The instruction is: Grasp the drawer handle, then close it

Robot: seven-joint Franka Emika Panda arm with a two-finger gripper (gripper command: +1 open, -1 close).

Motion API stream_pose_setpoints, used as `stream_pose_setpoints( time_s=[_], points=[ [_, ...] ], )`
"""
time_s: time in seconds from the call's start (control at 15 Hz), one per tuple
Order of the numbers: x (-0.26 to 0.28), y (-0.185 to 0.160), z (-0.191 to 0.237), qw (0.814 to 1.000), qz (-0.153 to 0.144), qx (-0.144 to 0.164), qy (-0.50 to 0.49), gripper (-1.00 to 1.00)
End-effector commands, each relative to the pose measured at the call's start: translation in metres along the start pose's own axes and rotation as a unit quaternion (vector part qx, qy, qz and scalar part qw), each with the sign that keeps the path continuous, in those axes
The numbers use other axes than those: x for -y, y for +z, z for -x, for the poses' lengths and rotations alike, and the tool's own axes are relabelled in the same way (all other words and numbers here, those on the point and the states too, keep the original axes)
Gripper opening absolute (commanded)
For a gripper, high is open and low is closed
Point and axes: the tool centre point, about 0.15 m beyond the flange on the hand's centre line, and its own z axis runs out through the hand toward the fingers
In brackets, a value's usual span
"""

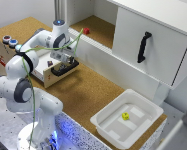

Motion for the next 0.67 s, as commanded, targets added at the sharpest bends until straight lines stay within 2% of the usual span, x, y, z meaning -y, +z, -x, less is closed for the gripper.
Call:
stream_pose_setpoints(
  time_s=[0.0,0.33,0.6],
  points=[
    [0.005,0.045,0.018,0.999,-0.032,0.013,0.040,1.00],
    [0.022,0.084,0.022,0.999,-0.038,0.035,0.015,1.00],
    [0.028,0.087,0.010,0.998,-0.049,0.009,0.026,1.00]
  ],
)
